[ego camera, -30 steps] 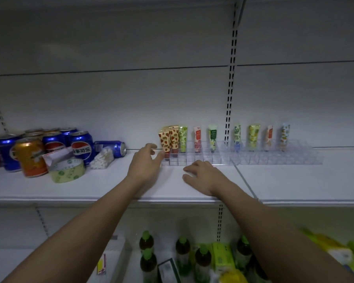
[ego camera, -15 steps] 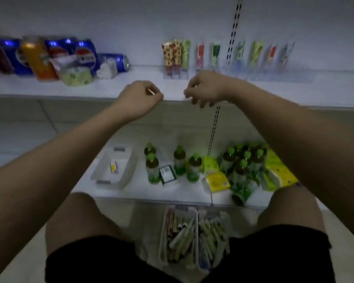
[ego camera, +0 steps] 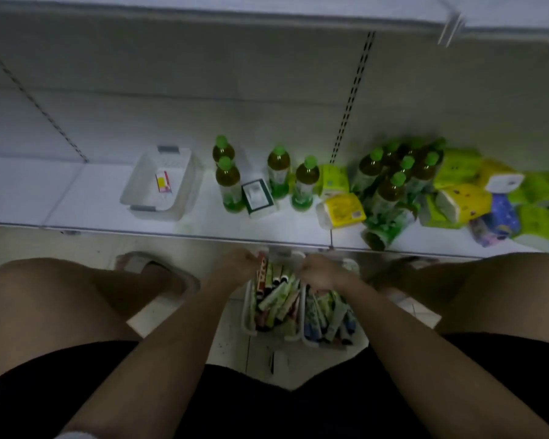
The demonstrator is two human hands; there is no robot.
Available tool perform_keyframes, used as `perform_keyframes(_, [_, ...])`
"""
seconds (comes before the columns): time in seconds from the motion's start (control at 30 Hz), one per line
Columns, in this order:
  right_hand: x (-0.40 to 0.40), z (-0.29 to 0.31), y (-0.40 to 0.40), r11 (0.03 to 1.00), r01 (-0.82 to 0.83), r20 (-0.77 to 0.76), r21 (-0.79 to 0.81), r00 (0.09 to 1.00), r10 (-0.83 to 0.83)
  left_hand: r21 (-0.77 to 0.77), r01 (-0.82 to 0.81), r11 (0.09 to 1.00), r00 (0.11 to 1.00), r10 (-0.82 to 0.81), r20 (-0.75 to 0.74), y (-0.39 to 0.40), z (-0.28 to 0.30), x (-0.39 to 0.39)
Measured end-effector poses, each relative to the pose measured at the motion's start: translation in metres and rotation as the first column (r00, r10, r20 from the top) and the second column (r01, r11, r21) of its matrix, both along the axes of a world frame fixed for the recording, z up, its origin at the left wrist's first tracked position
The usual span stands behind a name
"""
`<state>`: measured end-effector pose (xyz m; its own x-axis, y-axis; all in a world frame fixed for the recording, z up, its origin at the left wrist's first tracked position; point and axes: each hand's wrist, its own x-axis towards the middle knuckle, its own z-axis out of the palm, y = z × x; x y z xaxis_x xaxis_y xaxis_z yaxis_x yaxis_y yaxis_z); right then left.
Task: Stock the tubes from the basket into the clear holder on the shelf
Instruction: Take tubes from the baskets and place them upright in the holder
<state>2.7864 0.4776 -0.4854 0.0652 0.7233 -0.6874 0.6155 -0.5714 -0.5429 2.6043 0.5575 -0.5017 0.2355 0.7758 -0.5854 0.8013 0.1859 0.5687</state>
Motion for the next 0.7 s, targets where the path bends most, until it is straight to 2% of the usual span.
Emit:
perform_keyframes(0.13, [0.009,-0.064,-0.017,0.991,0.114,0.004,-0.072,0.993,-0.114,-0.091,-0.069,0.993,0.997,0.065,-0.045,-0.001,-0.053,0.001])
perform_keyframes(0.3, [0.004,-0.113,0.0,0.979,0.186,-0.031,-0.083,0.981,-0.189,-0.117,0.073,0.99,0.996,-0.079,-0.046,0.001,-0.095,0.012])
perform_keyframes(0.53, [-0.004,-0.151,0.033,0.989,0.146,0.006,-0.038,0.989,-0.146,-0.199,0.057,0.978,0.997,-0.047,0.053,0.008,-0.129,0.034])
perform_keyframes(0.63, [-0.008,-0.157,0.041,0.991,0.135,0.007,0.026,0.991,-0.135,-0.193,0.055,0.98,0.978,-0.014,0.206,0.013,-0.143,0.041])
perform_keyframes(0.7, [-0.012,-0.159,0.042,0.987,0.159,-0.035,0.016,0.987,-0.158,-0.192,0.029,0.981,0.988,0.001,0.156,0.016,-0.156,0.046])
